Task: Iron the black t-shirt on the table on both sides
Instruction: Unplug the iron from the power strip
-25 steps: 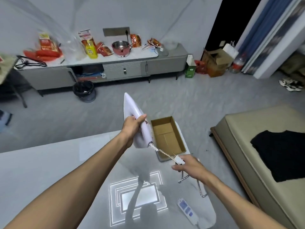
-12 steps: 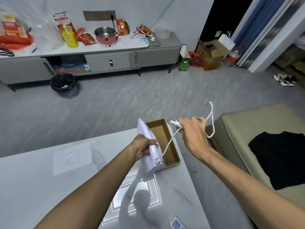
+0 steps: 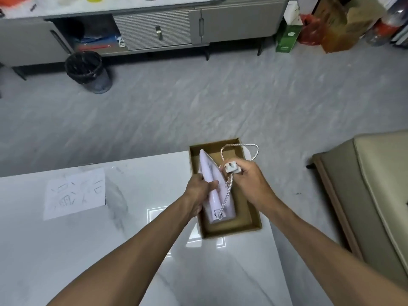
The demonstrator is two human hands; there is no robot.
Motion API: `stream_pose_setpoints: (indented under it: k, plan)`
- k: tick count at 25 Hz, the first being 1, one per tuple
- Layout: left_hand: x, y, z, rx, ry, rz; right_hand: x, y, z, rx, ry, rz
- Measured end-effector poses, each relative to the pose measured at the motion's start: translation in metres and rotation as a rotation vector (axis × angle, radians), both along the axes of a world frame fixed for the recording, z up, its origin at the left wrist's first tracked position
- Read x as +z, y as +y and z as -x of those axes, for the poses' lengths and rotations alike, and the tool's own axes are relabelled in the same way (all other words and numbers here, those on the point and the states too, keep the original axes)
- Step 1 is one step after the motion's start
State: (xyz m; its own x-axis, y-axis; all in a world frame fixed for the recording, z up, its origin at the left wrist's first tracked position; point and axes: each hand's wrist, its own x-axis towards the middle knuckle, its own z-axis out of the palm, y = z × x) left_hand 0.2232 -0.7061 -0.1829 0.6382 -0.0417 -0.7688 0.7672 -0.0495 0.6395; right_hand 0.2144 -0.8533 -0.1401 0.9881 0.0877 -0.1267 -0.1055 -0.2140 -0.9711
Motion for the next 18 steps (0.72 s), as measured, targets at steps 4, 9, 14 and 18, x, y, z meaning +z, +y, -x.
stream_pose_setpoints:
  k: [4,9,14,18]
  plan:
    - [-0.026,-0.003,0.003,-0.066,0.049,-0.111,-0.051,-0.009,-0.002,0.068,0.157,0.069]
    - [-0.037,-0.021,0.002,-0.098,0.002,-0.215,-0.106,-0.01,0.0,0.094,0.297,0.413]
    - [-0.034,-0.016,0.004,-0.109,-0.026,-0.221,-0.122,0.002,0.008,-0.066,0.413,0.473]
    - [-0.033,-0.008,0.004,-0.174,-0.039,-0.226,-0.107,0.012,0.009,-0.173,0.439,0.396]
